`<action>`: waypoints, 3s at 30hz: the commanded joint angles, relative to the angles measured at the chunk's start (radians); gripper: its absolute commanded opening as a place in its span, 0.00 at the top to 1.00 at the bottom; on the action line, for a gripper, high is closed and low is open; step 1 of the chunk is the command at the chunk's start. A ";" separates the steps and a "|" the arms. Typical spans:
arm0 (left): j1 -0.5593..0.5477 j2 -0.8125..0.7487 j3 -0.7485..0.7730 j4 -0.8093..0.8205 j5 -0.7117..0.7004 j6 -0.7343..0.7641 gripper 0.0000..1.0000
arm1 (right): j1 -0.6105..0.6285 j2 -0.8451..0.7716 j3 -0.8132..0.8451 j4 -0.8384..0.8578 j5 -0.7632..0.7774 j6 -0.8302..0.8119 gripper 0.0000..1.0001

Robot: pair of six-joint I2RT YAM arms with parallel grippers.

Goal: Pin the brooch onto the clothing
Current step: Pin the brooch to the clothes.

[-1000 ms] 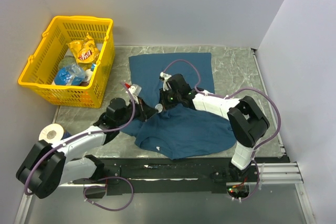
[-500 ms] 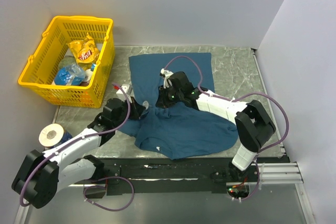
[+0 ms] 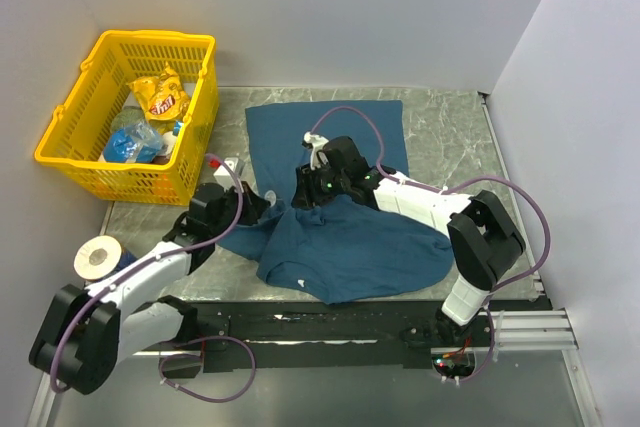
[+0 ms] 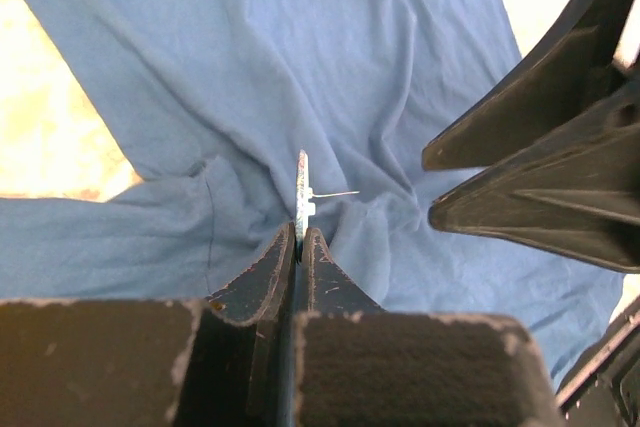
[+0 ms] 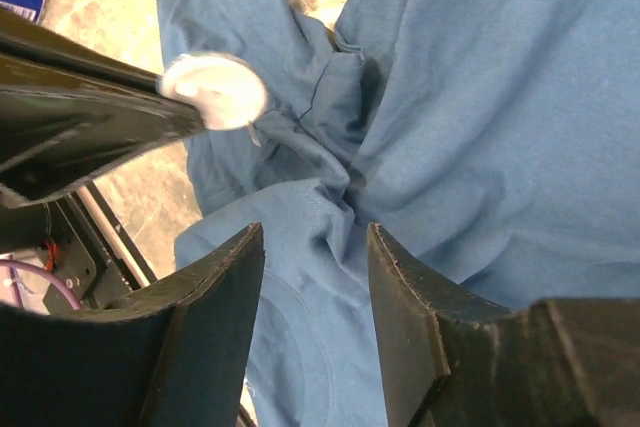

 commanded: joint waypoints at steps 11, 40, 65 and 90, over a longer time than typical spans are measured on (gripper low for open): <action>0.015 0.162 -0.001 0.126 0.141 0.021 0.99 | 0.005 0.052 0.014 0.042 -0.045 -0.047 0.53; 0.078 0.171 -0.115 0.457 0.397 -0.149 0.99 | -0.024 -0.013 -0.042 0.105 -0.065 -0.002 0.50; 0.144 0.168 -0.141 0.399 0.378 -0.051 0.99 | -0.104 -0.066 -0.114 0.183 -0.160 0.010 0.37; 0.133 0.296 -0.098 0.514 0.486 -0.094 0.99 | -0.102 -0.014 -0.100 0.178 -0.183 0.018 0.37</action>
